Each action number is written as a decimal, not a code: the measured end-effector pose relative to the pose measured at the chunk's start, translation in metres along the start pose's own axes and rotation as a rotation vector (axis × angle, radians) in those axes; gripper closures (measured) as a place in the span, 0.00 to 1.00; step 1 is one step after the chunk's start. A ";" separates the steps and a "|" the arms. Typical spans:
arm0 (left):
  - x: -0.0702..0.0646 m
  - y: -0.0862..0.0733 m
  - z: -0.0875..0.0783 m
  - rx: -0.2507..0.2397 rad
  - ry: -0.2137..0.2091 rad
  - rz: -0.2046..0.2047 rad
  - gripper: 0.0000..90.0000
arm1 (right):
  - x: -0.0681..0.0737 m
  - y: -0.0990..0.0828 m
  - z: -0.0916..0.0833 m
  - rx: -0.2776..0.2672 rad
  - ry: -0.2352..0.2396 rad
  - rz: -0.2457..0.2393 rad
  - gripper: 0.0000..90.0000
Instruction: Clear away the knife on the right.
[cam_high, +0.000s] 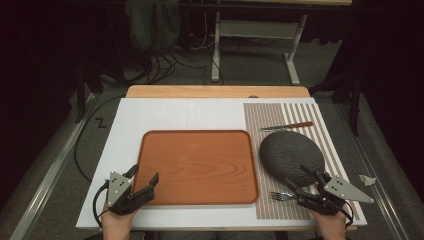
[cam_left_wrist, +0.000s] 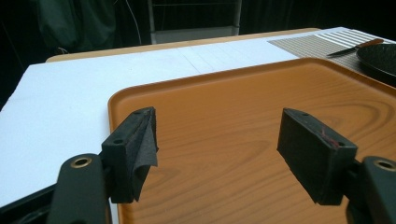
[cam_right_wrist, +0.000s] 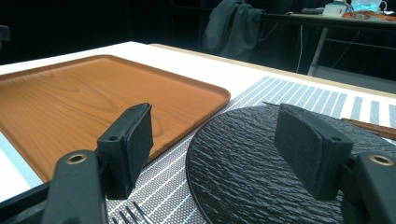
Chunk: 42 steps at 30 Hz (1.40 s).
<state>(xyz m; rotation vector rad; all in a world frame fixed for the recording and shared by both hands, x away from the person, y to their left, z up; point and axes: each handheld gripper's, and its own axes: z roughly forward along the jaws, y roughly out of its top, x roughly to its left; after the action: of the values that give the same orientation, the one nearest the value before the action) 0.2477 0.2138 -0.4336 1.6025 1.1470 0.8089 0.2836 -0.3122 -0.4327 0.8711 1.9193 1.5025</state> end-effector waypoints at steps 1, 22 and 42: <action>0.000 0.000 0.000 0.000 0.000 0.000 0.32 | 0.000 0.000 0.000 -0.001 0.000 0.000 0.33; -0.001 0.000 0.003 0.004 -0.002 0.002 0.32 | 0.002 0.011 0.010 -0.008 0.012 -0.023 0.33; -0.001 0.000 0.008 0.013 -0.002 0.008 0.32 | -0.002 0.020 0.025 0.000 0.003 -0.018 0.33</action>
<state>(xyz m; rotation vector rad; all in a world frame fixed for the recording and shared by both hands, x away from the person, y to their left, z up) 0.2544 0.2104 -0.4357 1.6193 1.1466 0.8066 0.3074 -0.2950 -0.4189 0.8502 1.9241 1.4944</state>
